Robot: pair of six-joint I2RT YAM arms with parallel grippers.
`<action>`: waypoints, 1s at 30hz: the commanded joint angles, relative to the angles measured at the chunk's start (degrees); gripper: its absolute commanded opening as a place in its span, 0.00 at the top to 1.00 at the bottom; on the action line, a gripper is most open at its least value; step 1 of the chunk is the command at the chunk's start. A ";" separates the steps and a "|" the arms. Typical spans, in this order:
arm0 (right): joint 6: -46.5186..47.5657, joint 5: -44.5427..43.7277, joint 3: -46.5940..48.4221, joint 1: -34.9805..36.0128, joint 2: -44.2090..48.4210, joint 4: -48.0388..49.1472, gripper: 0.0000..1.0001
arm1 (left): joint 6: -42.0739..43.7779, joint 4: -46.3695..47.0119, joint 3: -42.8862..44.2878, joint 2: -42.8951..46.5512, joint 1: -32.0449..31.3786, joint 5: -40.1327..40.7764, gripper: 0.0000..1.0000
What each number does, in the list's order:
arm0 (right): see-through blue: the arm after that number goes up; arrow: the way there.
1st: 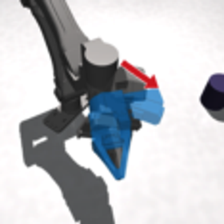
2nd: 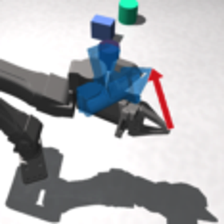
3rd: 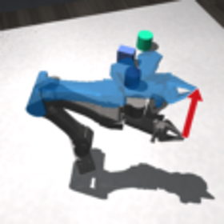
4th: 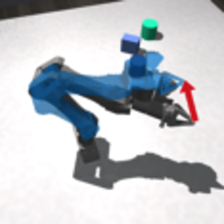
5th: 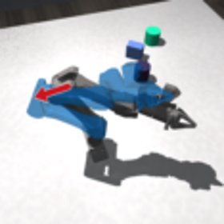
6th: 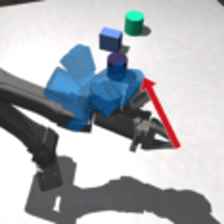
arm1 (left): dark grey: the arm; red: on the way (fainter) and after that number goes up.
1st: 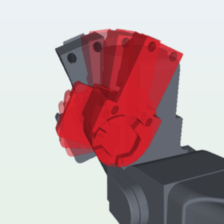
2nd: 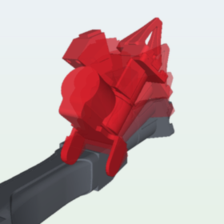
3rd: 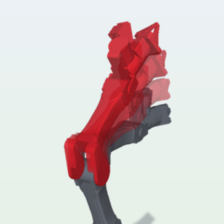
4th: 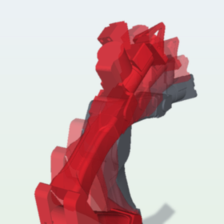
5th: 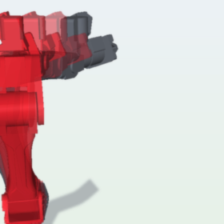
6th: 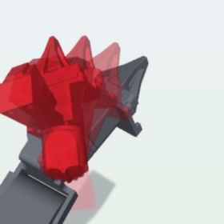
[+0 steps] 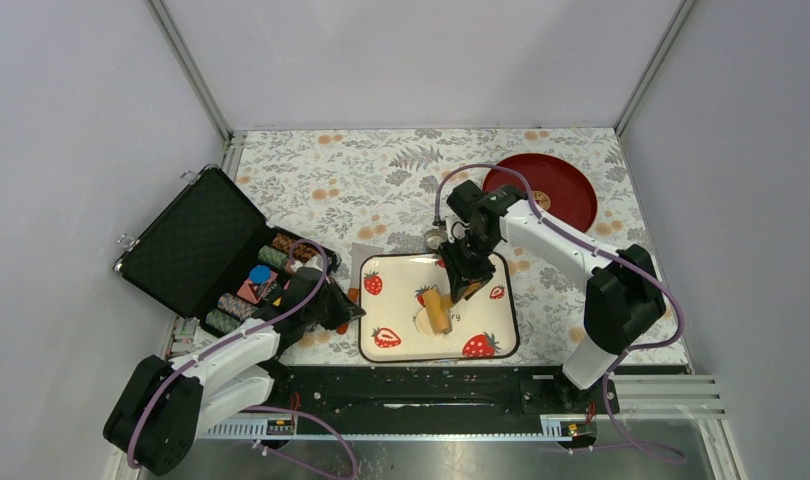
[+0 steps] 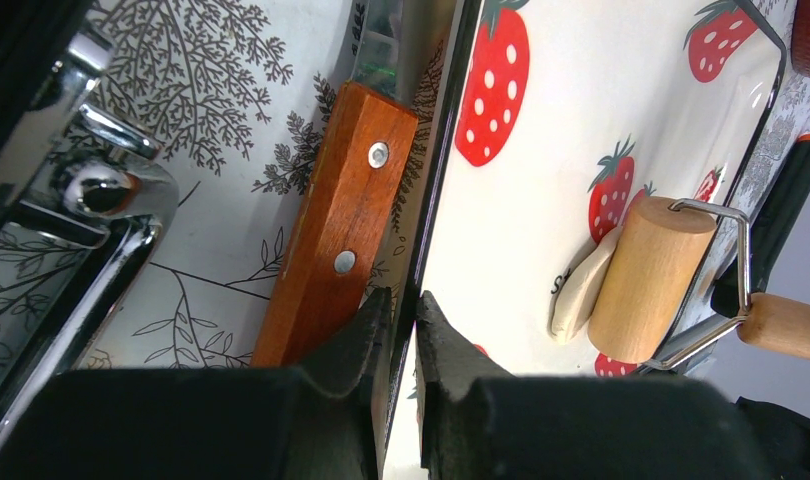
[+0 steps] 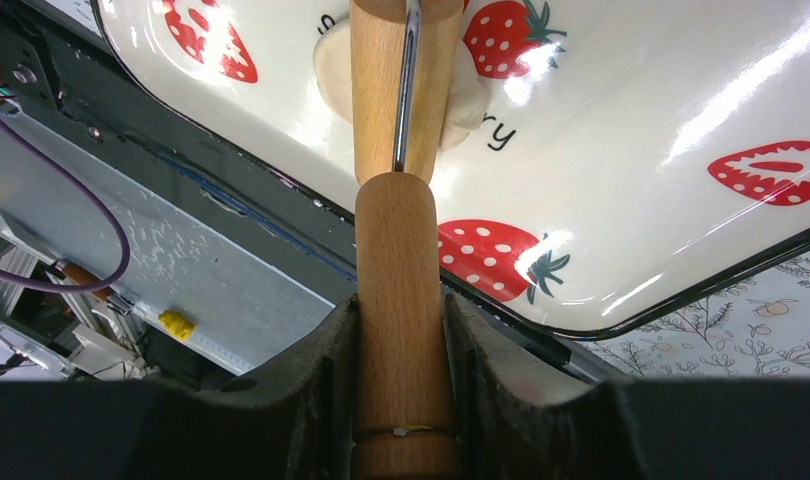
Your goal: Roll out the dumpling wrappers from the dough
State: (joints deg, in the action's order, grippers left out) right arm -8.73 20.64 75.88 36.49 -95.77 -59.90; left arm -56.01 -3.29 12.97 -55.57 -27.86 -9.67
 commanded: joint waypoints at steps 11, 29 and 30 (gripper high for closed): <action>3.98 -23.61 -1.88 -3.60 -4.94 -7.24 1.00 | -0.51 -1.46 -1.15 0.68 0.54 3.06 1.00; 4.01 -26.42 -2.40 -5.24 -5.86 -8.60 1.00 | -0.60 -1.07 -1.55 0.99 0.79 2.86 1.00; 4.00 -26.70 -2.44 -5.28 -5.96 -8.61 1.00 | -0.59 -1.06 -1.62 0.99 0.81 2.80 1.00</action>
State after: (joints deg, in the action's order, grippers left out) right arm -7.77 21.67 76.71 33.89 -97.34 -61.93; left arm -56.40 -2.87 12.51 -55.09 -27.83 -9.67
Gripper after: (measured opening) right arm 0.395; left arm 0.112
